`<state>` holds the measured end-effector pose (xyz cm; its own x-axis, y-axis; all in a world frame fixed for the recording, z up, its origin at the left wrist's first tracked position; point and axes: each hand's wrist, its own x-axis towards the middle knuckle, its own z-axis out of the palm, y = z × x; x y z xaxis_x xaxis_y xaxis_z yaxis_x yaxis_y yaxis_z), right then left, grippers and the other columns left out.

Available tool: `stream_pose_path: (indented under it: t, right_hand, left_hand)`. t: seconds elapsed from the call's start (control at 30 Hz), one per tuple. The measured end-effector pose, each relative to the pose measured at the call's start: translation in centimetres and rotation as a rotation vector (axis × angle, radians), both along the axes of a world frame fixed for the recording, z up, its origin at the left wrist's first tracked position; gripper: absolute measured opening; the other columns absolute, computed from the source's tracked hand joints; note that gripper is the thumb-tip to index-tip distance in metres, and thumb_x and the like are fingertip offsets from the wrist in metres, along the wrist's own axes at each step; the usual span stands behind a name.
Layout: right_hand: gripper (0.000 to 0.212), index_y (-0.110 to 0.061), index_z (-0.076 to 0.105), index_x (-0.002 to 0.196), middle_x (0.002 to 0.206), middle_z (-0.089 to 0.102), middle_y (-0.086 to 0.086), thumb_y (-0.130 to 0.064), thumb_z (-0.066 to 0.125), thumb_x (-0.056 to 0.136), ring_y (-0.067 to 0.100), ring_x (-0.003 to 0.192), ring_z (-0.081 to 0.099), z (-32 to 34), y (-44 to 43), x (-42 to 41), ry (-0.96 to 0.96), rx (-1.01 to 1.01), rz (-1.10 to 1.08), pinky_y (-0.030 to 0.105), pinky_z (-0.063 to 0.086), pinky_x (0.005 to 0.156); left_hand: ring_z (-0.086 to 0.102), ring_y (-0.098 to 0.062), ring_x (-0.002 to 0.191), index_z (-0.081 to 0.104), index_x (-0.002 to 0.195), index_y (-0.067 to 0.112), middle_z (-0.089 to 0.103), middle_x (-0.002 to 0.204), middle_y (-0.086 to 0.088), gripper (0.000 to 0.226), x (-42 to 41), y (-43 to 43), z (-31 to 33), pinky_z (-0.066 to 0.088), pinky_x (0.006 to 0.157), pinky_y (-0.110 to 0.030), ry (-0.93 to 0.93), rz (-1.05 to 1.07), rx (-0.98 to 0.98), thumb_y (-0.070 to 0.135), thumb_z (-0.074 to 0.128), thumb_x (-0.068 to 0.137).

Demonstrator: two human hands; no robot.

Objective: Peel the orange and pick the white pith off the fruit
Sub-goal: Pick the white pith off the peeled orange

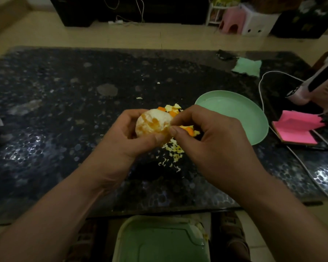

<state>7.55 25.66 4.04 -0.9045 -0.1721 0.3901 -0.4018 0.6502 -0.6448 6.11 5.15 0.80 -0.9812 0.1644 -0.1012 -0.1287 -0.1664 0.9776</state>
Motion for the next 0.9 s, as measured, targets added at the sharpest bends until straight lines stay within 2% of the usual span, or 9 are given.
stream_pose_path:
  t: [0.07, 0.2, 0.33, 0.5, 0.63, 0.73, 0.9]
  right_hand:
    - [0.01, -0.029, 0.073, 0.103, 0.09, 0.071, -0.013, -0.036, 0.073, 0.097, 0.01, 0.077, 0.063, -0.1, -0.1, 0.1, 0.029, 0.057, -0.004, 0.041, 0.054, 0.066]
    - [0.008, -0.028, 0.073, 0.102, 0.091, 0.071, -0.012, -0.033, 0.072, 0.096, 0.006, 0.074, 0.057, -0.1, -0.3, 0.2, 0.11, 0.195, -0.043, 0.035, 0.051, 0.064]
    - [0.012, -0.023, 0.072, 0.092, 0.083, 0.069, -0.005, -0.033, 0.066, 0.095, 0.018, 0.072, 0.062, -0.1, -0.9, 0.2, 0.167, 0.342, -0.084, 0.039, 0.05, 0.06]
    - [0.017, -0.021, 0.067, 0.083, 0.076, 0.064, -0.003, -0.032, 0.06, 0.094, 0.021, 0.067, 0.058, -0.2, -1.4, 0.2, 0.212, 0.426, -0.109, 0.039, 0.045, 0.056]
    - [0.013, -0.022, 0.063, 0.084, 0.078, 0.061, -0.005, -0.031, 0.062, 0.093, 0.021, 0.07, 0.056, -0.2, -1.5, 0.1, 0.196, 0.401, -0.102, 0.043, 0.046, 0.058]
    - [0.009, -0.024, 0.063, 0.086, 0.081, 0.063, -0.007, -0.03, 0.064, 0.091, 0.016, 0.075, 0.058, -0.3, -1.1, -0.1, 0.134, 0.296, -0.057, 0.042, 0.049, 0.062]
    - [0.01, -0.025, 0.066, 0.084, 0.081, 0.066, -0.011, -0.024, 0.074, 0.091, 0.008, 0.069, 0.058, 0.0, -0.3, -0.3, -0.07, 0.005, 0.029, 0.024, 0.044, 0.061]
  left_hand:
    - [0.075, -0.016, 0.106, 0.061, 0.127, 0.018, 0.077, 0.115, 0.001, 0.062, 0.2, 0.3, 0.3, 0.059, 0.082, -0.023, 0.033, 0.016, -0.063, 0.019, 0.093, 0.074]
    - [0.075, -0.013, 0.101, 0.06, 0.123, 0.022, 0.078, 0.111, 0.007, 0.063, 0.7, 0.6, 0.7, 0.06, 0.08, -0.023, 0.101, 0.048, -0.197, 0.033, 0.087, 0.068]
    - [0.073, -0.01, 0.102, 0.058, 0.123, 0.029, 0.074, 0.114, 0.011, 0.06, 1.1, 0.6, 0.8, 0.062, 0.083, -0.026, 0.169, 0.08, -0.357, 0.039, 0.087, 0.072]
    - [0.072, -0.009, 0.1, 0.057, 0.122, 0.031, 0.071, 0.111, 0.014, 0.053, 1.3, 0.7, 0.5, 0.061, 0.08, -0.025, 0.239, 0.125, -0.448, 0.03, 0.089, 0.08]
    - [0.072, -0.008, 0.101, 0.057, 0.121, 0.034, 0.07, 0.112, 0.018, 0.053, 1.3, 0.5, 0.6, 0.06, 0.081, -0.024, 0.252, 0.105, -0.463, 0.033, 0.089, 0.079]
    - [0.073, -0.009, 0.102, 0.058, 0.121, 0.033, 0.072, 0.113, 0.013, 0.055, 1.2, 0.5, 0.8, 0.059, 0.08, -0.021, 0.228, 0.078, -0.404, 0.037, 0.088, 0.076]
    - [0.075, -0.015, 0.105, 0.06, 0.125, 0.024, 0.076, 0.115, 0.006, 0.063, 1.1, 0.1, 1.1, 0.06, 0.081, -0.024, 0.144, 0.007, -0.243, 0.035, 0.087, 0.069]
